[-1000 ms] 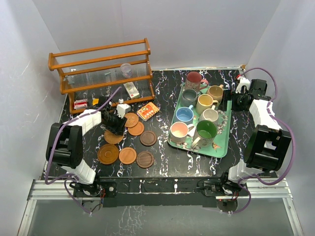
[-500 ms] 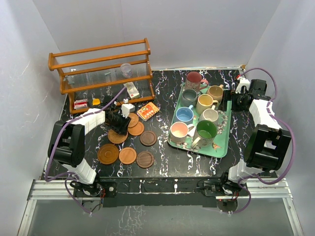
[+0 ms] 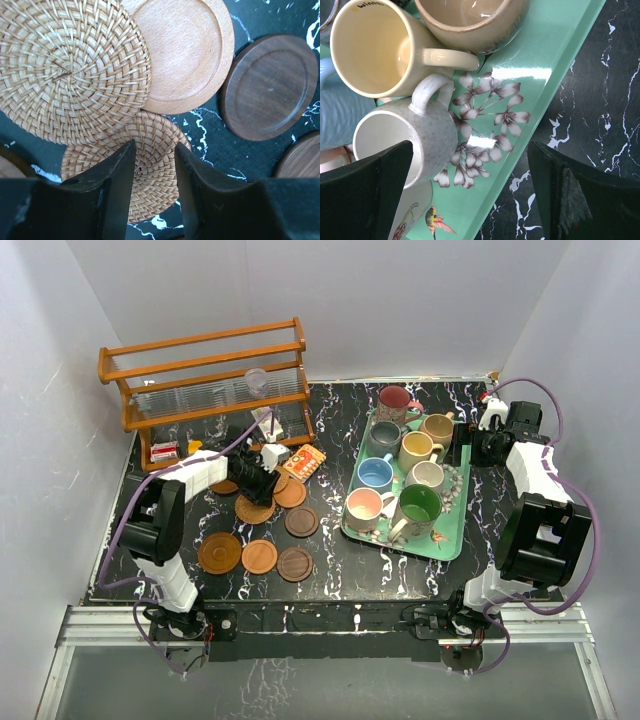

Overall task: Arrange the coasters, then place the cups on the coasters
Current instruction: Move the coaster to the center of the board.

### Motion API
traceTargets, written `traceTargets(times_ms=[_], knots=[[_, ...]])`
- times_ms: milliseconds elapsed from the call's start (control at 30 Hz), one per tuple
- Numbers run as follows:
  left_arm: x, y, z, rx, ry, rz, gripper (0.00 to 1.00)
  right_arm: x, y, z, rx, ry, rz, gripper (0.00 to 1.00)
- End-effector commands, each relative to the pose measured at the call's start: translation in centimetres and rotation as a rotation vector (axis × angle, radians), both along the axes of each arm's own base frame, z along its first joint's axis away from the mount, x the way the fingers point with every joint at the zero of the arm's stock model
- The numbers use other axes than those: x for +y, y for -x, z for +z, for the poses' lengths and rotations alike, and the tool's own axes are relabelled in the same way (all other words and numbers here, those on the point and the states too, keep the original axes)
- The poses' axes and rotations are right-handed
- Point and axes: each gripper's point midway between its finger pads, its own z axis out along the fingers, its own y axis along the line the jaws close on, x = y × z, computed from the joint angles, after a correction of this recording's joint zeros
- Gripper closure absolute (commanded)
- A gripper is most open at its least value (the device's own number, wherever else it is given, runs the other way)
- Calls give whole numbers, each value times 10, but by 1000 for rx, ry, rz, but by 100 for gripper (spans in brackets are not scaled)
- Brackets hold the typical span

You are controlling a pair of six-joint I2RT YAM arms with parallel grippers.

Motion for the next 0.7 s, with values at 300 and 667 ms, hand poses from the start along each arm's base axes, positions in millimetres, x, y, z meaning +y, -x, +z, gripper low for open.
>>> traceTargets(times_ms=[300,667], knots=[[-24,21,5,87,112,-71,63,-5,-9,8,-34,22,-5,2],[5,26,55,-122,34,-69,40,-5,-9,8,-34,20,-4,2]])
